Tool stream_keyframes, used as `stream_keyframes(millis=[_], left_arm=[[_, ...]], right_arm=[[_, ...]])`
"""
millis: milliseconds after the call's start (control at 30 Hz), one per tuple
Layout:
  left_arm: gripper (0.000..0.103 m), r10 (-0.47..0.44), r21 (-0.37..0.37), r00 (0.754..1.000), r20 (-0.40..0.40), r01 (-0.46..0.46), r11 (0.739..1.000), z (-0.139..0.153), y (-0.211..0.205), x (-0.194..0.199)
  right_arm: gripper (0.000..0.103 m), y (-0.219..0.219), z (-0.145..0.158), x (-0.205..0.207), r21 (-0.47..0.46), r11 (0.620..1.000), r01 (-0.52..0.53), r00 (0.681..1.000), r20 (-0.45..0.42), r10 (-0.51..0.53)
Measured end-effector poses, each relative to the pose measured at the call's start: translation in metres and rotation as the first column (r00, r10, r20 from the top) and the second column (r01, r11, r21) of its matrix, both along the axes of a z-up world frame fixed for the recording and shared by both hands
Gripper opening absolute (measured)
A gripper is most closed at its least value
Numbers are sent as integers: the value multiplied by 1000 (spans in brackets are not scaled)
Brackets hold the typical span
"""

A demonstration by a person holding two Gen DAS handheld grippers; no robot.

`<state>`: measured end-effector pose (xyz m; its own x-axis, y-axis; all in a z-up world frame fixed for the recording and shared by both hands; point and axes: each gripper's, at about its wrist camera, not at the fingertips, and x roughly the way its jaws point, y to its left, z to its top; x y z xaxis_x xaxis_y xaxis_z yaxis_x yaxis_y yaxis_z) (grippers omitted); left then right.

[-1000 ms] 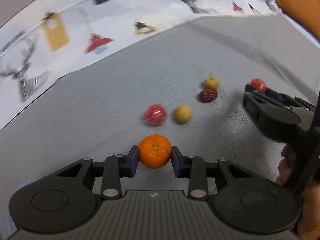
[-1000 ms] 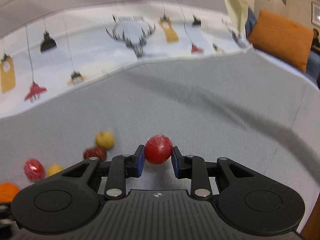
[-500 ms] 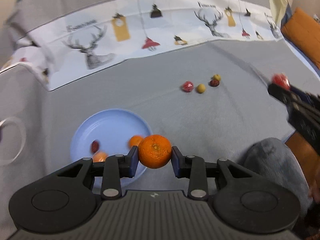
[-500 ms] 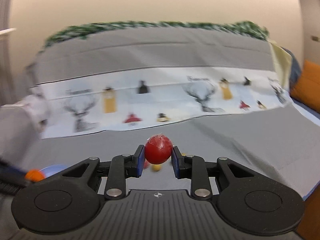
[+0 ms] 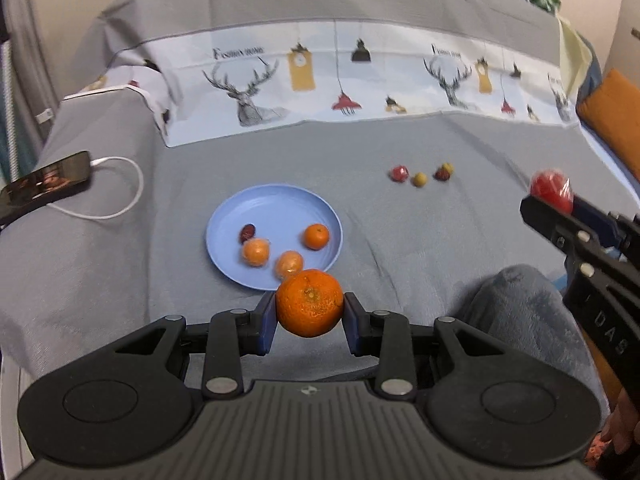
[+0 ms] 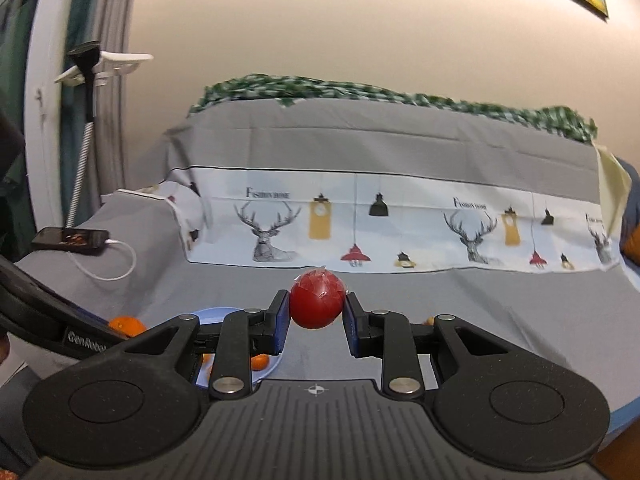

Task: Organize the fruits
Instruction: 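Carry the mandarin and tomato over the blue plate and open both tools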

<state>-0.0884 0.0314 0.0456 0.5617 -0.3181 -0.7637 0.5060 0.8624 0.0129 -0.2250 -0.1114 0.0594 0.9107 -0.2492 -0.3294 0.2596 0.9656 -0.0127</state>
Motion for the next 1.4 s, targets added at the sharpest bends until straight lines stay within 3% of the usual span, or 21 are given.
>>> stream_keyframes(millis=[433, 1400], left_arm=[[38, 19, -44, 999, 38, -18, 999, 17, 19, -14], [38, 4, 9, 1000, -4, -4, 1000, 3, 7, 0]], right_arm=[[29, 18, 12, -11, -27, 999, -20, 1000, 17, 20], [29, 0, 0, 1, 33, 999, -29, 999, -20, 30]])
